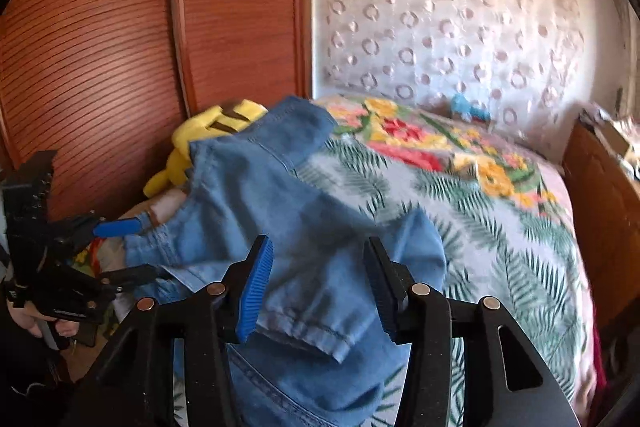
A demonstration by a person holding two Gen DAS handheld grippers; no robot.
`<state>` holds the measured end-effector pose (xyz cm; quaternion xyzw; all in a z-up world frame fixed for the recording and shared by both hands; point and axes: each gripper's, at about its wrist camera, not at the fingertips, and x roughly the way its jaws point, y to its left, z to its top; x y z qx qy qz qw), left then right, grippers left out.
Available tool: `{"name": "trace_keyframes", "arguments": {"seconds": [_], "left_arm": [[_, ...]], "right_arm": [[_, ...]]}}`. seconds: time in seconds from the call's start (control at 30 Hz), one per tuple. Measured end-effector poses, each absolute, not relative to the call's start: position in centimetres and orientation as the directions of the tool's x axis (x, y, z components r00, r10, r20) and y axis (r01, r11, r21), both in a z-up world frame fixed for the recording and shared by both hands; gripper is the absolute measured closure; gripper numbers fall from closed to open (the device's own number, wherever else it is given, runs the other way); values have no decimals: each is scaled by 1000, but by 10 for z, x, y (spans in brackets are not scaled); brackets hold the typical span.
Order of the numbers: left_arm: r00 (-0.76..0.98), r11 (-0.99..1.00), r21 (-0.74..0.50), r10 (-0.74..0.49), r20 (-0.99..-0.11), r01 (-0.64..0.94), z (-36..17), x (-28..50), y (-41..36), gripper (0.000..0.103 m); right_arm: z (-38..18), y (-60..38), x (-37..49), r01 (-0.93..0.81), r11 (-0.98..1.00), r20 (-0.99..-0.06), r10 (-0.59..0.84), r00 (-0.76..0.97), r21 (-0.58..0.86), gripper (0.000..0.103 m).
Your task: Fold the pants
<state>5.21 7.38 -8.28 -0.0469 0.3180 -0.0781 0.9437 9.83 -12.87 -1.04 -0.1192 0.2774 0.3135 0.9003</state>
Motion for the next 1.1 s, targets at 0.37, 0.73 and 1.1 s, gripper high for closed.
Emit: {"name": "trace_keyframes", "arguments": {"seconds": [0.37, 0.73, 1.1], "left_arm": [[722, 975, -96, -215, -658, 203, -105, 76, 46, 56], [782, 969, -42, -222, -583, 243, -74, 52, 35, 95], [858, 976, -97, -218, -465, 196, -10, 26, 65, 95]], "right_arm": [[-33, -115, 117, -604, 795, -674, 479, 563, 60, 54], [7, -93, 106, -680, 729, -621, 571, 537, 81, 97], [116, -45, 94, -730, 683, -478, 637, 605, -15, 98]]}}
